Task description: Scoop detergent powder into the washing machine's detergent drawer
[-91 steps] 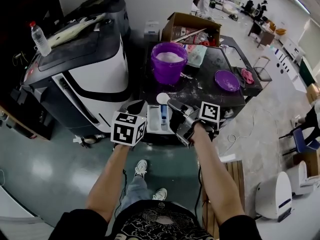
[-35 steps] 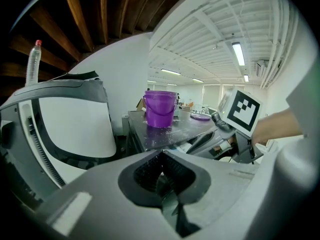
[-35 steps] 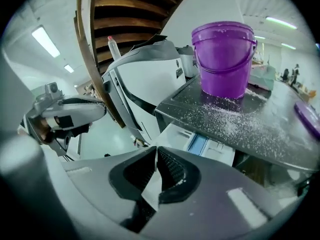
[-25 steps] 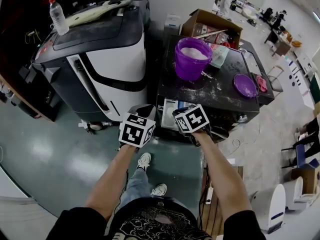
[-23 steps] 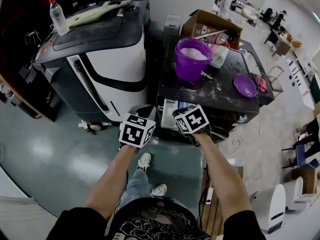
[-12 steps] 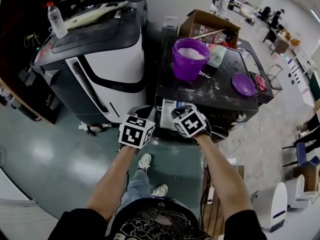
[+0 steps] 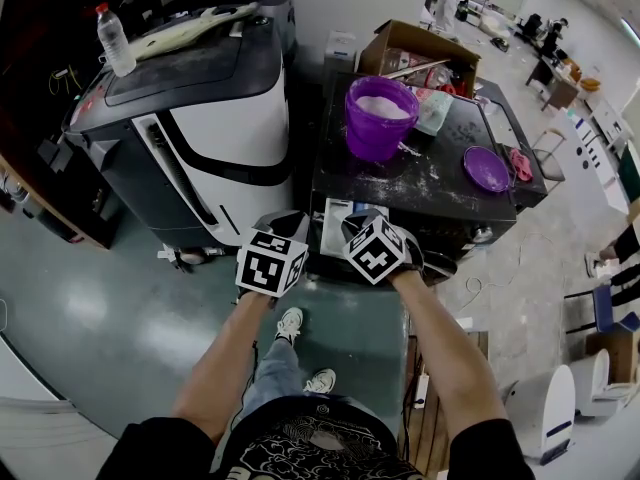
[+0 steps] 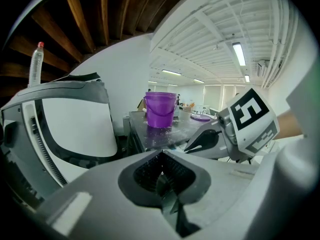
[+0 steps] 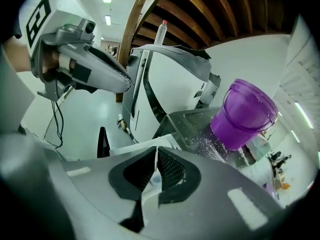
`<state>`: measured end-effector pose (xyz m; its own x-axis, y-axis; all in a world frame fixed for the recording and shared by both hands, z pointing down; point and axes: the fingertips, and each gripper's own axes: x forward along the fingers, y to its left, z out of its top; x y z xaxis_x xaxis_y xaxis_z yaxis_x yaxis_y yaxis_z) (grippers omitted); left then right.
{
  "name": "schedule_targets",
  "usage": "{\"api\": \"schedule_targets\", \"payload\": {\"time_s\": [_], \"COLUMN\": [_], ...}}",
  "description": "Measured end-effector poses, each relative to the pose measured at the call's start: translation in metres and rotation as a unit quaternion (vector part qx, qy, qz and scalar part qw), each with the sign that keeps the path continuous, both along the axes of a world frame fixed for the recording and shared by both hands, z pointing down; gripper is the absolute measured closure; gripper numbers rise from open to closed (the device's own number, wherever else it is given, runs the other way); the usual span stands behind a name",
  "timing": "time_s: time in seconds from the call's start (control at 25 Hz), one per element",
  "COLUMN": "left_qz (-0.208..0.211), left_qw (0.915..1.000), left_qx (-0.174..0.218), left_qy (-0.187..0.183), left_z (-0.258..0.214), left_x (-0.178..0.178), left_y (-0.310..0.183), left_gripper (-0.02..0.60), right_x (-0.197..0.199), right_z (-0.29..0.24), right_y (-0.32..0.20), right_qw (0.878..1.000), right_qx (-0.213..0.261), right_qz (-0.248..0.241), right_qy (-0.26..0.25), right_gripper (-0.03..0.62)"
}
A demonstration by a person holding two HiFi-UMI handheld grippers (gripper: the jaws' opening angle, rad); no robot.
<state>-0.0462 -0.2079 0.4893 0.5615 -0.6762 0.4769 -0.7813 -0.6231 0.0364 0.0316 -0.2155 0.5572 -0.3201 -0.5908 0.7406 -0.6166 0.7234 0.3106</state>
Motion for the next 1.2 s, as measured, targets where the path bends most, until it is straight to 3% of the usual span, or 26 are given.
{"api": "schedule_targets", "payload": {"time_s": [0.56,0.88,1.2], "left_qz": [0.000,-0.001,-0.003], "left_qw": [1.0000,1.0000,1.0000], "left_qx": [0.000,0.000,-0.001], "left_qy": [0.001,0.001,0.000], "left_z": [-0.0009,-0.0007,-0.0013], "left_x": [-0.0010,-0.0017,-0.0008], "left_y": [0.0017,0.0027,0.0035], "left_gripper": [0.580,0.581,0.580], "right_x": [-0.0035,-0.0042,-0.0008], "right_z": [-0.0056,-0.0100,-0.0082], "right_y": [0.0016,0.0020,0.0057], "right_qw": [0.994,0.980,0.968], "right_qx": [0.069,0.132,0.164], "right_qz": [-0.040,-0.074,-0.093], "right_qy": [0.071,0.131,0.165], "right_gripper": [0.560,0.560,0.560]}}
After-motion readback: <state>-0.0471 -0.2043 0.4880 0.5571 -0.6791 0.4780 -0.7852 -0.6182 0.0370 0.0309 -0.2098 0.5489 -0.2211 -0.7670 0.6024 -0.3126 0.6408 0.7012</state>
